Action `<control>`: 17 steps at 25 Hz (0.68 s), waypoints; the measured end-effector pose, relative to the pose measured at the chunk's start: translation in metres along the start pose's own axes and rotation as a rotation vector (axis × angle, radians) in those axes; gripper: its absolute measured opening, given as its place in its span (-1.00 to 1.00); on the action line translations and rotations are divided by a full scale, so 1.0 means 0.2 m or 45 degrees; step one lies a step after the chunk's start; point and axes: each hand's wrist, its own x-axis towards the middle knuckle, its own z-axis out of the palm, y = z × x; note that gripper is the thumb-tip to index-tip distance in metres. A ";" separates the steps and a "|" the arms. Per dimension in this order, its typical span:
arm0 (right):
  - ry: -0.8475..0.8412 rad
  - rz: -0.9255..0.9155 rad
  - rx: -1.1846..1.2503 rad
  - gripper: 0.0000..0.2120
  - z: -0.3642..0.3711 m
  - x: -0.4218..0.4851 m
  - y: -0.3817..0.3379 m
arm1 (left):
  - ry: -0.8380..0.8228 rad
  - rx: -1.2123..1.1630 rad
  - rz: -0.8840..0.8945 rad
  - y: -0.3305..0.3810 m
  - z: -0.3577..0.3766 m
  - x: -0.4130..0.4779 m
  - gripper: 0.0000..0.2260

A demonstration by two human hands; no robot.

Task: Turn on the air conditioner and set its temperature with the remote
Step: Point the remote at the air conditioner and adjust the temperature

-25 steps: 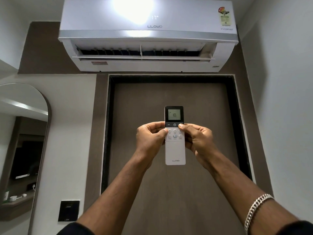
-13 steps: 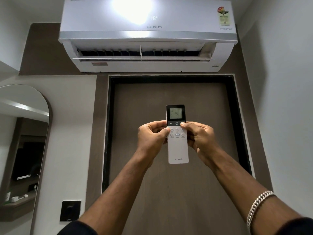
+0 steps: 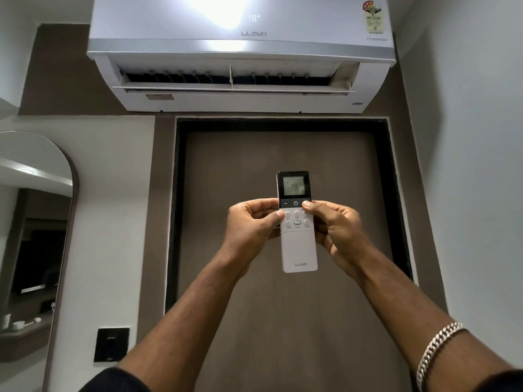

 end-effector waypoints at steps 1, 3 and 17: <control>0.000 0.012 -0.006 -0.76 -0.01 -0.01 0.01 | -0.001 -0.001 -0.005 -0.01 0.00 -0.01 -0.88; -0.002 0.039 -0.039 -0.82 -0.03 -0.03 0.02 | -0.003 -0.016 -0.032 -0.05 0.01 -0.03 -0.88; 0.307 0.478 -0.286 -0.89 -0.69 -0.65 0.53 | -0.321 -0.117 -0.624 -0.77 0.43 -0.54 -0.82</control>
